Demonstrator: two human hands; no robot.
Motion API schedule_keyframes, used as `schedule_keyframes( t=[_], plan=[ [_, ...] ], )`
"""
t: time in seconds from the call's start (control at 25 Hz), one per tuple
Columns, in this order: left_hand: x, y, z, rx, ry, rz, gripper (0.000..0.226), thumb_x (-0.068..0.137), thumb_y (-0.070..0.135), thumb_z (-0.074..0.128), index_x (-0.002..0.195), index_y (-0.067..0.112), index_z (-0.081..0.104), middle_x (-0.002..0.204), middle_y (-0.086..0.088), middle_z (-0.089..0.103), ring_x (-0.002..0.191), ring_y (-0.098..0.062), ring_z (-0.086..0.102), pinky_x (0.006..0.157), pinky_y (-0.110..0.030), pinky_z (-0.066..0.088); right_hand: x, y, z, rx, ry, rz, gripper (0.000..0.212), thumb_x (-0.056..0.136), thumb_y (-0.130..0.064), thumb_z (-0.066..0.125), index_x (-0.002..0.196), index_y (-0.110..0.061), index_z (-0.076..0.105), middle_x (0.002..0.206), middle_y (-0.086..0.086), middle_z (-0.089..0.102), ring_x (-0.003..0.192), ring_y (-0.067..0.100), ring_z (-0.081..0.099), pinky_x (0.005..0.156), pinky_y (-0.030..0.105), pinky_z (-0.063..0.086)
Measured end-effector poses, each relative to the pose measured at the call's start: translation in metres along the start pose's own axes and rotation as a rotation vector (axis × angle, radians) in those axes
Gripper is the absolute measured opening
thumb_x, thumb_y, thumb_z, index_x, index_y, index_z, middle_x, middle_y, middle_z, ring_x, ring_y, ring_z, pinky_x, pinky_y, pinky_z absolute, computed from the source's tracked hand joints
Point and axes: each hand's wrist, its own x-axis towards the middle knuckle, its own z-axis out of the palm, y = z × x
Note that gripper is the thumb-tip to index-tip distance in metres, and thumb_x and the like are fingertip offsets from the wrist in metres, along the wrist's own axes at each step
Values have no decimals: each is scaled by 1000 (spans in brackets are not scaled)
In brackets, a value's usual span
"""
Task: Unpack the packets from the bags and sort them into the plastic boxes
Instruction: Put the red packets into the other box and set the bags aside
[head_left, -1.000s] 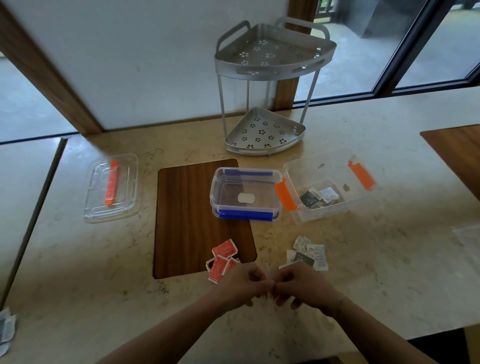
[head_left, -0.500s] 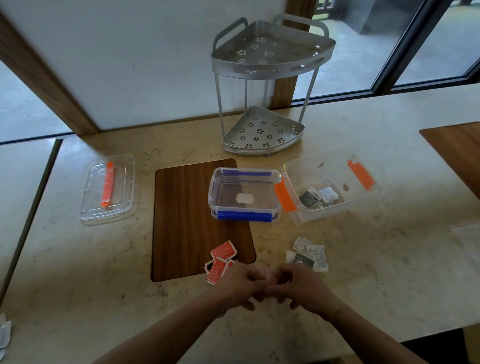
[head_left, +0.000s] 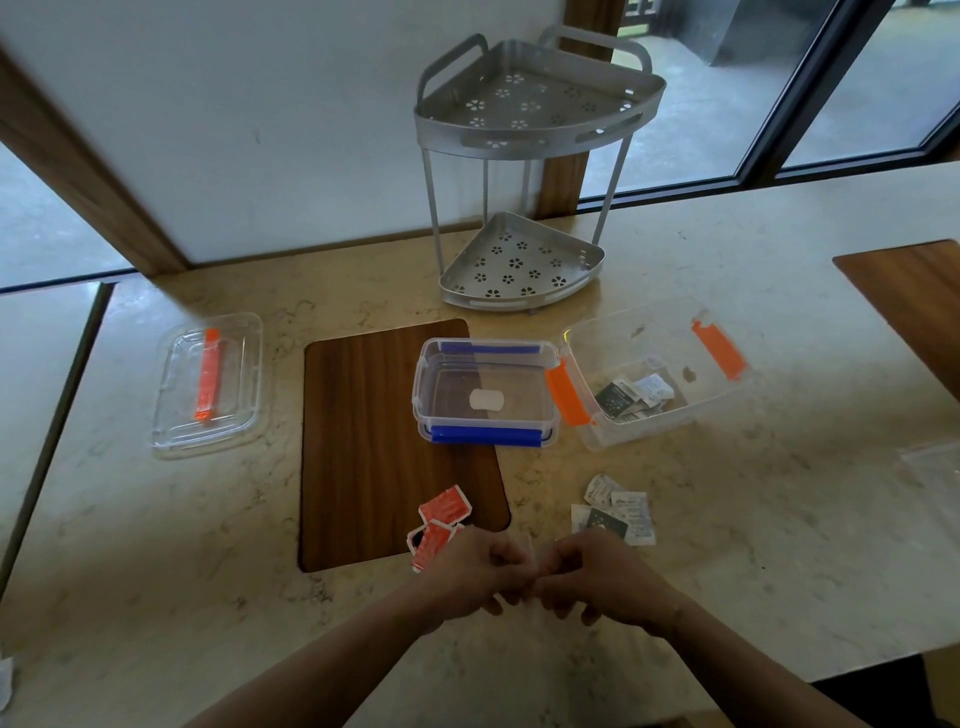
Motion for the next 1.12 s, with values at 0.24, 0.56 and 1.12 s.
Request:
schedule_keyframes(
  t=[0.24, 0.56, 1.12],
  plan=[
    [3, 7, -1, 287, -17, 37, 16, 98, 27, 52, 106, 19, 63, 92, 4, 66, 79, -4, 61, 68, -22, 52, 2, -2, 3, -145, 1, -12, 12, 90, -30, 59, 93, -21, 67, 83, 1, 72, 67, 7, 67, 55, 18, 54],
    [6, 19, -2, 550, 28, 75, 15, 99, 35, 45, 94, 25, 55, 87, 5, 59, 78, -11, 57, 67, -23, 44, 7, -2, 9, -193, 122, -122, 17, 92, -26, 55, 81, -28, 67, 67, -8, 65, 61, -1, 61, 63, 16, 49],
    [1, 24, -28, 633, 155, 80, 13, 92, 36, 58, 85, 24, 57, 81, 8, 60, 73, -6, 56, 68, -24, 48, 8, 1, -17, -430, 284, -90, 17, 85, -34, 60, 69, -28, 59, 72, -5, 65, 61, 4, 54, 58, 19, 45]
  ],
)
